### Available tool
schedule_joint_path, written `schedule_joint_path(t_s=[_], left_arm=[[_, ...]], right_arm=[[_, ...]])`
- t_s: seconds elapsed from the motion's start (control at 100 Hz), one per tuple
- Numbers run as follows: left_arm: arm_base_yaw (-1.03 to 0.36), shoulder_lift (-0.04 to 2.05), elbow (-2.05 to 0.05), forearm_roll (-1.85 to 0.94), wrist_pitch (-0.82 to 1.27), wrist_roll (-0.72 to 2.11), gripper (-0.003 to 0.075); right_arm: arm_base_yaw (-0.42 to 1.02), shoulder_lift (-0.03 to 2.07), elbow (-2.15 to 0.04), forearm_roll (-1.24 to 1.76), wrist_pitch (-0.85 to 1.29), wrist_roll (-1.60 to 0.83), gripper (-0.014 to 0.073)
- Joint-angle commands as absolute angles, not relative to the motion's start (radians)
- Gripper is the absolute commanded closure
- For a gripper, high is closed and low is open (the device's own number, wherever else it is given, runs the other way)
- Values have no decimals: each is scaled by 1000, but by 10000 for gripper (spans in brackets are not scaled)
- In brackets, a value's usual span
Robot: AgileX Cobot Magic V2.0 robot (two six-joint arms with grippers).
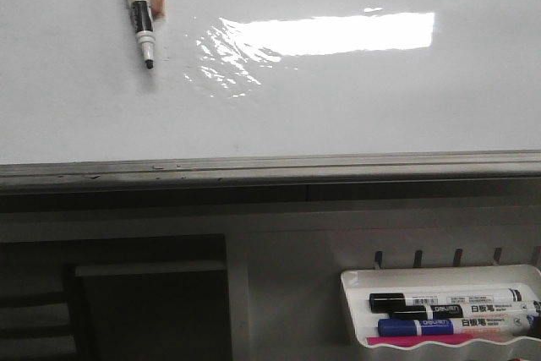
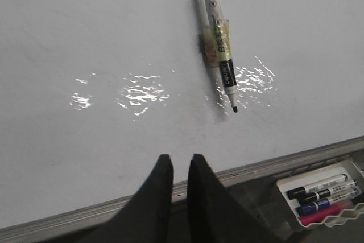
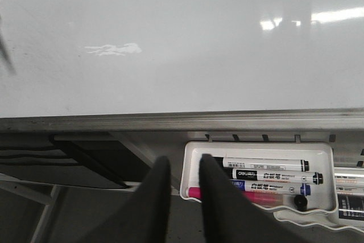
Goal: Write number 7 on whiteboard
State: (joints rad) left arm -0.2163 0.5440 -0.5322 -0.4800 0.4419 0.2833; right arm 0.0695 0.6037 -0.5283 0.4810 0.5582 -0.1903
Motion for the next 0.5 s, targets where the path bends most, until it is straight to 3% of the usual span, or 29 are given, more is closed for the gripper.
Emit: schedule_joint_path(t_s=[0.0,0.1,0.18,0.49], left_arm=[[-254,596,-566,-537,342,290,549],[-287,652,-566,-585,278,290,356],[-320,705,-566,-615,232,290,238],[-516,937,-567,-638,-107,290,284]], right_arm=[[72,623,-573,509,511,-208,302],[72,623,-575,509,505,-208,139],[72,623,-575,509,505,-208,123],[72,623,-575,509,486,-208,124]])
